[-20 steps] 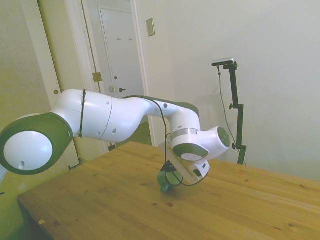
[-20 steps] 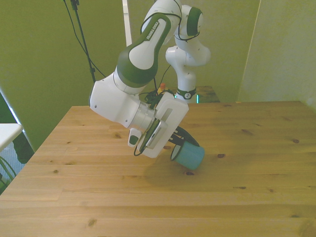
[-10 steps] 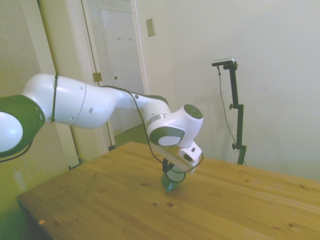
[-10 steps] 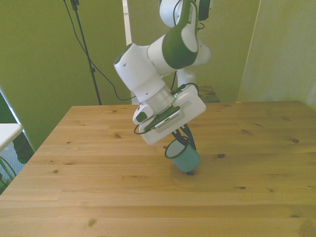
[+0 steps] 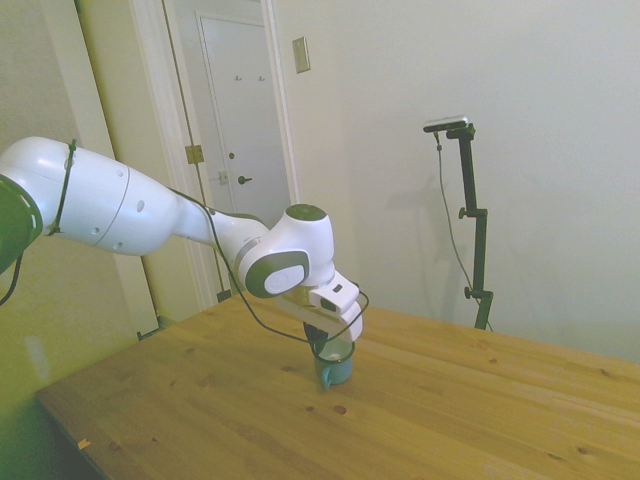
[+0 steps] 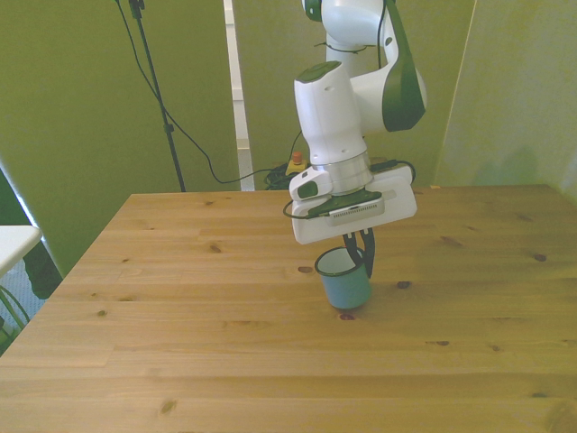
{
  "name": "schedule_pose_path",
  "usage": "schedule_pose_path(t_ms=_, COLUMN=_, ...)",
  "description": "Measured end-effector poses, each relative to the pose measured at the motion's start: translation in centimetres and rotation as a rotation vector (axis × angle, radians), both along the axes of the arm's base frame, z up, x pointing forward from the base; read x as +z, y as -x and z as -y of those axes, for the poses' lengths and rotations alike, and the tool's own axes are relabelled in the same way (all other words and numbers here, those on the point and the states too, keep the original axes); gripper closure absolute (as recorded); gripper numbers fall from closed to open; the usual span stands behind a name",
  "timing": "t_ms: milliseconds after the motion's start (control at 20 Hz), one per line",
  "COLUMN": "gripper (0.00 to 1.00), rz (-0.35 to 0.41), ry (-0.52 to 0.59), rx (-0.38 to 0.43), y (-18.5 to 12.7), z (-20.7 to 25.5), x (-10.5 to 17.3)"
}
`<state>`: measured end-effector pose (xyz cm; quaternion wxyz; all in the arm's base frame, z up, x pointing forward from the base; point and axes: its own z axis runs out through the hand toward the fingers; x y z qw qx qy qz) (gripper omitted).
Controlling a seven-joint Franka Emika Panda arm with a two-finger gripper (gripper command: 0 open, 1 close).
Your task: Flip the mug upright
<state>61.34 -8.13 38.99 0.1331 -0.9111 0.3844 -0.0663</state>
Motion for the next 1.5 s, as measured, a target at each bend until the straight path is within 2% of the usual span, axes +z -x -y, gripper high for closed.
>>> schedule_pose_path(t_ms=200, gripper=1.00, rz=-0.019, ry=0.045, rx=-0.041, y=-0.3, z=-0.5, x=0.2)
schedule_pose_path(t_ms=250, gripper=0.00, rz=-0.020, ry=0.046, rx=-0.049, y=-0.4, z=-0.5, x=0.3)
schedule_pose_path(t_ms=850, gripper=0.00, rz=-0.021, ry=0.045, rx=-0.071, y=-1.1, z=-0.1, x=0.1)
schedule_pose_path(t_ms=1150, gripper=0.00, rz=-0.007, ry=0.044, rx=-0.071, y=-1.0, z=-0.1, x=1.1)
schedule_pose_path(t_ms=1300, gripper=0.00, rz=0.011, ry=0.041, rx=-0.072, y=0.2, z=-0.2, x=2.6)
schedule_pose_path(t_ms=1500, gripper=0.00, rz=0.041, ry=0.062, rx=-0.054, y=3.5, z=-0.9, x=4.7)
